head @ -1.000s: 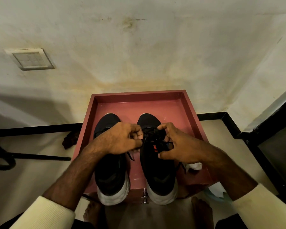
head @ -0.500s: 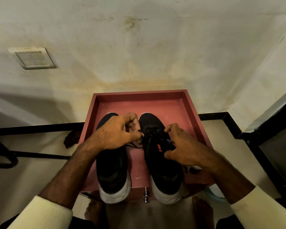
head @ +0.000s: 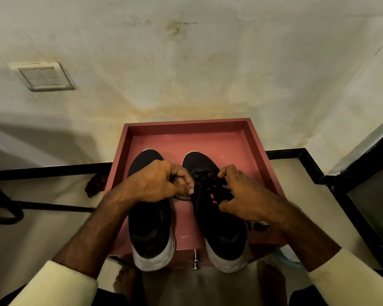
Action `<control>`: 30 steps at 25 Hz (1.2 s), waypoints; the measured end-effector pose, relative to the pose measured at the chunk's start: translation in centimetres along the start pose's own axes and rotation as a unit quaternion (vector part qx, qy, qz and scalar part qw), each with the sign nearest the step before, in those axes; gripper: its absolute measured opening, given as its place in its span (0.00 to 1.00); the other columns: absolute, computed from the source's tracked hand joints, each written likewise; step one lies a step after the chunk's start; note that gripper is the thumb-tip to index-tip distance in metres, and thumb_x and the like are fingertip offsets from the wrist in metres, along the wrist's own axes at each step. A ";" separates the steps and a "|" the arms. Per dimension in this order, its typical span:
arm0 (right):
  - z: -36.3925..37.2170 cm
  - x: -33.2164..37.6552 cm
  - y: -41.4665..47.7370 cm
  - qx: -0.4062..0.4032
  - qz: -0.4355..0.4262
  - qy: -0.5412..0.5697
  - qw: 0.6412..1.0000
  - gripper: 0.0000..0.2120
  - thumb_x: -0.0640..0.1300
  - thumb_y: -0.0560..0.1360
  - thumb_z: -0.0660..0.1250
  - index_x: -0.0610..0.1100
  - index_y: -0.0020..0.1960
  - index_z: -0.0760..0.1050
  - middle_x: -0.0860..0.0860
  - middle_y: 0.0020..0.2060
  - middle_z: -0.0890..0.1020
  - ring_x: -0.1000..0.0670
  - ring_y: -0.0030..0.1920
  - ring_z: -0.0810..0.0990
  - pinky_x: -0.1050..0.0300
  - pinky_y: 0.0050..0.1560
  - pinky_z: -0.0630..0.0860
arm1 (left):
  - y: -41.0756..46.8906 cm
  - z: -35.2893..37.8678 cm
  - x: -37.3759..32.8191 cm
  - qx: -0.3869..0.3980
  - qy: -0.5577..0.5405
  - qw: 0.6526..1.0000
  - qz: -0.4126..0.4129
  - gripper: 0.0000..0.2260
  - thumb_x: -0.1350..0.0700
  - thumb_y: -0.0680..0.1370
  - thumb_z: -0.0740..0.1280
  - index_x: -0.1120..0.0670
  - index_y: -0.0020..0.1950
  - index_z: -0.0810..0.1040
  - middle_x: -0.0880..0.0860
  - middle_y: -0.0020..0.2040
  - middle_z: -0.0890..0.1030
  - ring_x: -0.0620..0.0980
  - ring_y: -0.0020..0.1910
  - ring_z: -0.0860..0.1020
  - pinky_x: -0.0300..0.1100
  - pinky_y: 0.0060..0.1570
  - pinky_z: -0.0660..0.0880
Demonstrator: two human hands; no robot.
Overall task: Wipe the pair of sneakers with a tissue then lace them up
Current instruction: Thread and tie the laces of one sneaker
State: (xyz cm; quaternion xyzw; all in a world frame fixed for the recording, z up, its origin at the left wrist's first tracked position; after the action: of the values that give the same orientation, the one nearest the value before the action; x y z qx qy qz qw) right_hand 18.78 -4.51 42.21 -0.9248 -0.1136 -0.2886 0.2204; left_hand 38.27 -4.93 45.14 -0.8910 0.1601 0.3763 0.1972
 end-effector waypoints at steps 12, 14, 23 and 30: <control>0.5 0.1 0.1 0.010 -0.010 -0.075 0.997 0.34 0.40 0.74 0.75 0.49 0.73 0.60 0.48 0.68 0.71 0.47 0.59 0.78 0.49 0.59 0.82 | -0.3 -0.9 -1.2 -0.031 0.052 0.996 0.061 0.06 0.51 0.80 0.72 0.45 0.43 0.83 0.47 0.39 0.86 0.43 0.40 0.85 0.36 0.46 0.80; 0.4 0.1 0.0 0.011 -0.005 -0.079 0.997 0.34 0.40 0.74 0.75 0.49 0.74 0.60 0.47 0.68 0.71 0.48 0.58 0.79 0.49 0.57 0.82 | -0.5 -1.6 -1.0 -0.051 0.062 0.995 0.065 0.05 0.50 0.81 0.72 0.44 0.45 0.82 0.45 0.39 0.86 0.43 0.41 0.85 0.38 0.47 0.81; -2.1 -0.4 -1.0 0.063 -0.003 0.092 0.994 0.22 0.52 0.77 0.75 0.53 0.68 0.72 0.58 0.59 0.79 0.58 0.58 0.79 0.62 0.57 0.78 | -0.3 -1.3 0.2 -0.040 0.091 0.994 0.037 0.02 0.49 0.81 0.71 0.44 0.49 0.81 0.43 0.43 0.85 0.37 0.44 0.83 0.32 0.47 0.77; -3.4 -0.2 -0.2 -0.042 -0.065 0.105 0.991 0.06 0.47 0.79 0.73 0.54 0.55 0.87 0.60 0.46 0.88 0.61 0.48 0.85 0.56 0.57 0.83 | 0.1 0.7 0.4 0.033 0.085 0.996 0.024 0.03 0.55 0.80 0.71 0.49 0.52 0.83 0.44 0.47 0.86 0.40 0.46 0.84 0.34 0.51 0.79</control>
State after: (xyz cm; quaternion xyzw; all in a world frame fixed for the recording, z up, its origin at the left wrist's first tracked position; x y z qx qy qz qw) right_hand 16.92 -5.99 44.69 -0.8884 -0.1371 -0.4026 0.1730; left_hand 38.05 -4.76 44.38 -0.9088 0.2097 0.2979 0.2034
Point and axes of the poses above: each hand's wrist, its own y-axis towards the middle knuckle, its own z-axis out of the palm, x = y × z, the point moved 7 cm from there along y, towards the middle knuckle
